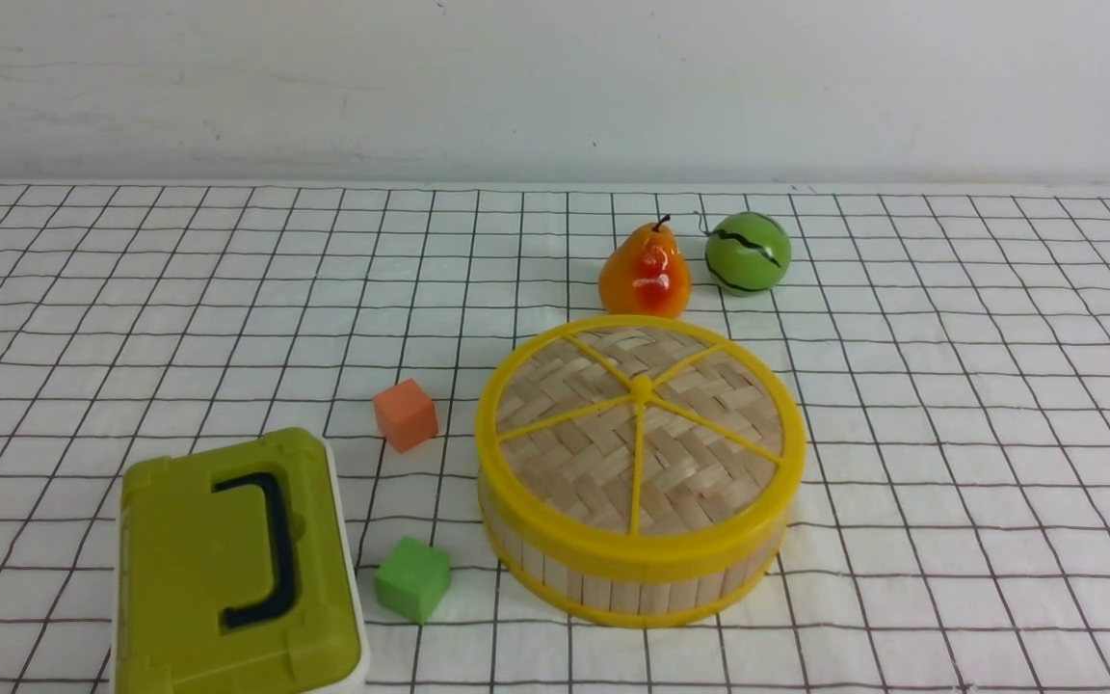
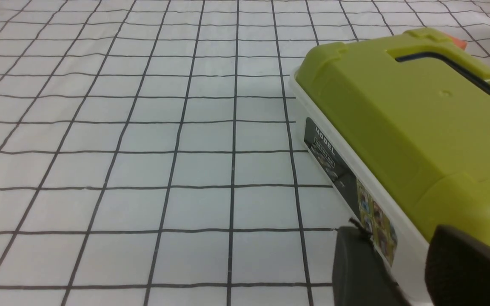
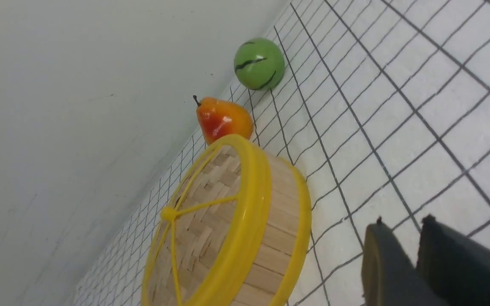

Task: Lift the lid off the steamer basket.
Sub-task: Use the right arm to lift the lid of the steamer

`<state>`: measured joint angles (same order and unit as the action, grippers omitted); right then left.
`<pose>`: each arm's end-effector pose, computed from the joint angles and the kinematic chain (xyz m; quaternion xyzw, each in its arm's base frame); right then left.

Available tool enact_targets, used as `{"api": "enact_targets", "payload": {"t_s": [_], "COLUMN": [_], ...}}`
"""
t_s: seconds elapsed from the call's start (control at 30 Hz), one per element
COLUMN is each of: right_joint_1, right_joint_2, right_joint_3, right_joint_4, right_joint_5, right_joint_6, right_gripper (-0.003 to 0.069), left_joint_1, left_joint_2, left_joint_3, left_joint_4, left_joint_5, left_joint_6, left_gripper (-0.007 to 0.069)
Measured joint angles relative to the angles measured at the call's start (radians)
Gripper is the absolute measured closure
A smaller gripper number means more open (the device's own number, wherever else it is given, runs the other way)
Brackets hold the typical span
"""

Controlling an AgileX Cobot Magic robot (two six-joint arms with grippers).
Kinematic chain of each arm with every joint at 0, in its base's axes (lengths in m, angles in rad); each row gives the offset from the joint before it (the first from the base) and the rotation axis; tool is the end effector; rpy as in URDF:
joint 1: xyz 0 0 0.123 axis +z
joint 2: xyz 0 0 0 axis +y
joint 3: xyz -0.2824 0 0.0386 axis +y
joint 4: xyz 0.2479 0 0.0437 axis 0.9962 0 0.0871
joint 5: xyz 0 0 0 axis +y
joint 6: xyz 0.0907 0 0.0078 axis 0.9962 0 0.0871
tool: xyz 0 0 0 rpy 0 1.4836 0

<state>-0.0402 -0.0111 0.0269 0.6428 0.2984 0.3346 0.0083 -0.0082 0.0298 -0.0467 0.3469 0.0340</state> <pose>0.0546 0.0139 0.1830 0.3137 0.6963 0.3444 0.5460 0.0535 -0.0010 0.1723 -0.0025 0.7991 -0.0068 0.6011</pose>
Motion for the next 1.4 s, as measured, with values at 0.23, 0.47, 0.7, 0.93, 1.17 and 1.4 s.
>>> {"api": "enact_targets", "payload": {"t_s": [0.23, 0.47, 0.7, 0.93, 1.17, 1.4], "right_joint_1": [0.0, 0.0, 0.025, 0.187, 0.317, 0.405], "right_joint_2": [0.034, 0.382, 0.708, 0.896, 1.126, 1.334], "right_joint_3": [-0.173, -0.653, -0.952, -1.045, -1.168, -1.315], "right_joint_4": [-0.053, -0.259, -0.296, -0.365, -0.502, -0.535], "right_joint_5": [0.099, 0.456, 0.773, 0.84, 0.909, 0.911], "right_joint_6": [-0.277, -0.552, -0.719, -0.732, -0.633, -0.607], "right_gripper": [0.0586, 0.0683, 0.0681, 0.0676, 0.0671, 0.0671], "left_joint_1": [0.0, 0.0, 0.0, 0.0, 0.0, 0.0], "left_joint_2": [0.0, 0.0, 0.0, 0.0, 0.0, 0.0], "left_joint_3": [0.0, 0.0, 0.0, 0.0, 0.0, 0.0], "left_joint_4": [0.0, 0.0, 0.0, 0.0, 0.0, 0.0], "left_joint_5": [0.0, 0.0, 0.0, 0.0, 0.0, 0.0], "left_joint_6": [0.0, 0.0, 0.0, 0.0, 0.0, 0.0], "left_gripper": [0.0386, 0.0386, 0.0386, 0.0386, 0.0386, 0.0386]}}
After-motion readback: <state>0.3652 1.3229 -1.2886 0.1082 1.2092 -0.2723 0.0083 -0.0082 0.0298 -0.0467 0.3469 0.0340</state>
